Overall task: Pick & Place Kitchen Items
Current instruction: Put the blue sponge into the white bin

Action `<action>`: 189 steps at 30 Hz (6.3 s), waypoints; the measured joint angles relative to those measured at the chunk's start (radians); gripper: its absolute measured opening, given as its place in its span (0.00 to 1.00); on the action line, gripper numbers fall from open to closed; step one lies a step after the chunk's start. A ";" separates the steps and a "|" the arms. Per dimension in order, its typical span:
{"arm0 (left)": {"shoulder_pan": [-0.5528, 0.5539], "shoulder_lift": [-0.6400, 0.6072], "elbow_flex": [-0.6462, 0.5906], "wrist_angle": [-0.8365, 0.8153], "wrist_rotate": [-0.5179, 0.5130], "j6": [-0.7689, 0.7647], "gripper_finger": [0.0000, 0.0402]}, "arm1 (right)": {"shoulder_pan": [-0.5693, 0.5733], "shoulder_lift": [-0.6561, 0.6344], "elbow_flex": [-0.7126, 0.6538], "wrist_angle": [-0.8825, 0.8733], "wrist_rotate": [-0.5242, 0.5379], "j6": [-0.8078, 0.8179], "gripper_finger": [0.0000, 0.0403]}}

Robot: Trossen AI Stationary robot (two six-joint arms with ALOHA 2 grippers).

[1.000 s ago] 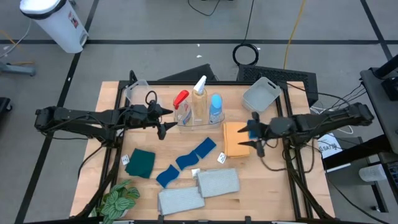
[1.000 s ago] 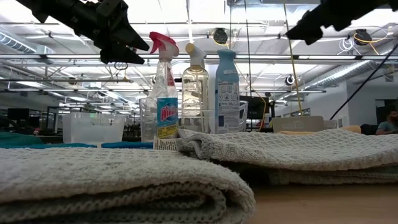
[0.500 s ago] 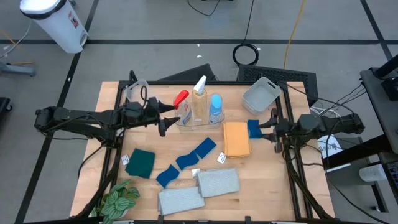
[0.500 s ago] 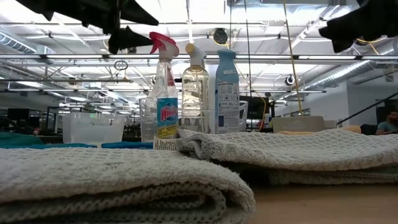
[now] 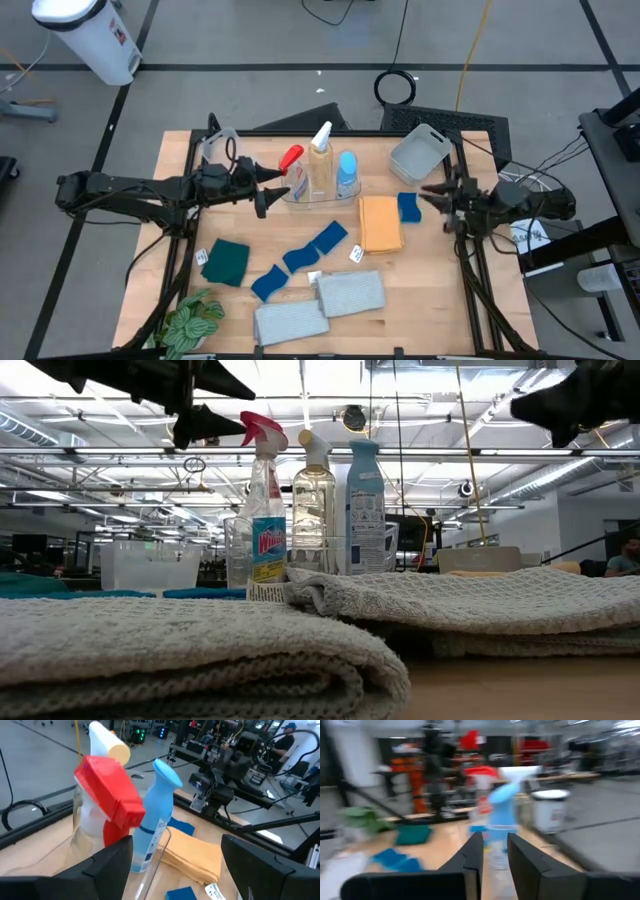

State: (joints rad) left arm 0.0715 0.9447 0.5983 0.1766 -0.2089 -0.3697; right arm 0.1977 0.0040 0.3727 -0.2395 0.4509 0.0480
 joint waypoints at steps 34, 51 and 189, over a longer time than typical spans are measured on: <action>-0.166 0.000 0.000 -0.152 0.156 -0.051 0.77 | 0.000 0.001 -0.276 0.292 -0.143 0.026 0.03; -0.218 0.133 0.001 -0.167 0.193 -0.144 0.77 | 0.000 0.001 -0.300 0.293 -0.140 -0.049 0.00; -0.421 0.530 0.441 -0.319 -0.660 0.285 0.06 | 0.000 0.170 -0.302 0.676 -0.111 -0.030 0.47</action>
State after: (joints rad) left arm -0.3497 1.4746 1.0393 -0.1422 -0.8684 -0.0847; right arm 0.1982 0.1745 0.0710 0.4366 0.3398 0.0178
